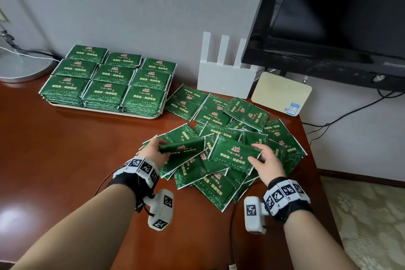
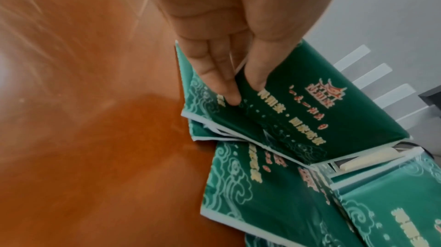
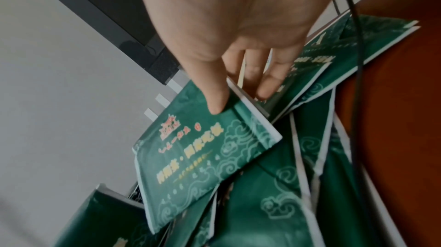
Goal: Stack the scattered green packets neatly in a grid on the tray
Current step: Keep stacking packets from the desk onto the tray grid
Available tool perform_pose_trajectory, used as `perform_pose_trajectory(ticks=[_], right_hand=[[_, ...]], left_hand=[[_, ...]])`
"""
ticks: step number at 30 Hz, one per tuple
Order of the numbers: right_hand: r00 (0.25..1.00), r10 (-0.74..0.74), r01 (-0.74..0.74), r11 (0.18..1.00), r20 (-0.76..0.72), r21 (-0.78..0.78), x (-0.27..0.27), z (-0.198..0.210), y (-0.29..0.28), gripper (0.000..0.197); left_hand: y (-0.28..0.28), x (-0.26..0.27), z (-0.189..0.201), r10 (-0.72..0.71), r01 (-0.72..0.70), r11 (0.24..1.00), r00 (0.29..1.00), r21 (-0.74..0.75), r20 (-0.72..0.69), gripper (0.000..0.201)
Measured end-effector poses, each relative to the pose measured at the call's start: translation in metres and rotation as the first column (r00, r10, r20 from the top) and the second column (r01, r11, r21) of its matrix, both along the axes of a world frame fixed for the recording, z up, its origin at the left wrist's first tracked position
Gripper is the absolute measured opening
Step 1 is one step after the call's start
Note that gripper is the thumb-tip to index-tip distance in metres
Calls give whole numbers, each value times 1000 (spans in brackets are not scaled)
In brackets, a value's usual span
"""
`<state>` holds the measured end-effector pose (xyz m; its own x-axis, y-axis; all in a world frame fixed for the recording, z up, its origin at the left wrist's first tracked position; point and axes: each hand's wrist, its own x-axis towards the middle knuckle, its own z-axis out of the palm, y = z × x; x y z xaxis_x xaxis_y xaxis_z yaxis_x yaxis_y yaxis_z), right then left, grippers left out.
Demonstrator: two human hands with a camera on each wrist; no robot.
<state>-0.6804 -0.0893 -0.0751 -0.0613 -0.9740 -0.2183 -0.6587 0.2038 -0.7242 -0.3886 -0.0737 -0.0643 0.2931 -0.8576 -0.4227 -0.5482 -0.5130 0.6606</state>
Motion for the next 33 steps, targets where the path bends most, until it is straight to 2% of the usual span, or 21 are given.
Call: perform_pose_trajectory(ticks=[4,7,12,17,21,25,33], right_hand=[[999,-19,21,999,-43,47,5,-7,-3,43],[999,-44,44,998,-13,33,7,-9,-3,43],[991,-115,119,992,67,-52,6,-2,-4,35],[992,-111,109,993,63,33,12,-13,0,31],[991,-121,118,991,48,67,15,-14,0,29],[992,-122,121,992,33,18,16,-1,-1,16],[973,-226,230,966,48,-121,33,41,8,21]], left_hand=[[1,-3,-5,-40,39,999,998,24,41,36],[-2,-2,-6,-67,65,996,997,59,39,34],[-7,3,-5,20,-20,1000,1000,-4,-2,30],[-11,3,-10,-101,92,991,991,98,86,36],[-14,5,-8,-118,110,988,990,108,76,35],[-19,12,-3,-132,125,989,988,84,77,31],[-26,43,21,-207,208,978,977,-16,45,30]])
